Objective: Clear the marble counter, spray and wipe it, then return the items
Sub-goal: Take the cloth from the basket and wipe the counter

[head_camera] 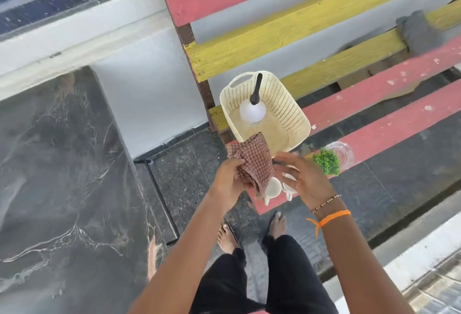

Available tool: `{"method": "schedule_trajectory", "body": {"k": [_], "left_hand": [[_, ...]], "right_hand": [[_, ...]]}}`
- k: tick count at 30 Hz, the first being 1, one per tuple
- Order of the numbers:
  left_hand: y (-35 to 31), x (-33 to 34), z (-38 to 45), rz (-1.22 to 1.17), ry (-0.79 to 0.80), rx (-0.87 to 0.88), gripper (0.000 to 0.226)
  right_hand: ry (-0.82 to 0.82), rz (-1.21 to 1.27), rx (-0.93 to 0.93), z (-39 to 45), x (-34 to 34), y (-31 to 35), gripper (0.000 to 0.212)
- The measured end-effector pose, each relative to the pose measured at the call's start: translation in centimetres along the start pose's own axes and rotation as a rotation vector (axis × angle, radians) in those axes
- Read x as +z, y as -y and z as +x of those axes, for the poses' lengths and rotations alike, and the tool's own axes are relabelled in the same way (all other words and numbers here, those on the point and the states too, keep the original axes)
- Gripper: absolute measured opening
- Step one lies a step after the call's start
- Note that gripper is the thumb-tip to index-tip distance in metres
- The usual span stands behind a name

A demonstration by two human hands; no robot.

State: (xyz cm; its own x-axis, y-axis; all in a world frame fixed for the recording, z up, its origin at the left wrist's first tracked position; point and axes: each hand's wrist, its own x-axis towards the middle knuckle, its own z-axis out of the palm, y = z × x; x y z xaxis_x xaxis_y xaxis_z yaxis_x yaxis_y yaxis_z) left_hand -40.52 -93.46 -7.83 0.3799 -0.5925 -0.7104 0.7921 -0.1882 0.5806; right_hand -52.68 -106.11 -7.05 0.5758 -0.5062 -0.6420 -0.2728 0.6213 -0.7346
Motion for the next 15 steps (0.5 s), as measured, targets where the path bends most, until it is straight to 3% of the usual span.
{"method": "schedule_trajectory", "body": {"k": [3,7,9,13,15], "left_hand": [[-0.9,0.9,2.9,-0.154,-0.06,-0.094,0.027],[-1.7,3.0,6.4,-0.191,-0.163,-0.197,0.03],[-2.2,4.4,8.2,-0.155,-0.211,-0.218,0.026],[-3.7,6.7,11.6,-0.057,-0.272,-0.26,0.022],[-3.9,6.9,13.4,0.008,-0.302,-0.234,0.03]], "right_hand": [[-0.176,-0.214,-0.099,4.5,-1.1,1.5,0.03],[-0.002,-0.302,0.055,9.5,-2.1,3.7,0.022],[0.003,-0.34,0.101,11.7,-3.1,4.7,0.018],[0.018,-0.568,0.104,15.8,-4.3,6.0,0.03],[0.036,-0.635,0.076,17.5,-4.2,6.3,0.033]]}}
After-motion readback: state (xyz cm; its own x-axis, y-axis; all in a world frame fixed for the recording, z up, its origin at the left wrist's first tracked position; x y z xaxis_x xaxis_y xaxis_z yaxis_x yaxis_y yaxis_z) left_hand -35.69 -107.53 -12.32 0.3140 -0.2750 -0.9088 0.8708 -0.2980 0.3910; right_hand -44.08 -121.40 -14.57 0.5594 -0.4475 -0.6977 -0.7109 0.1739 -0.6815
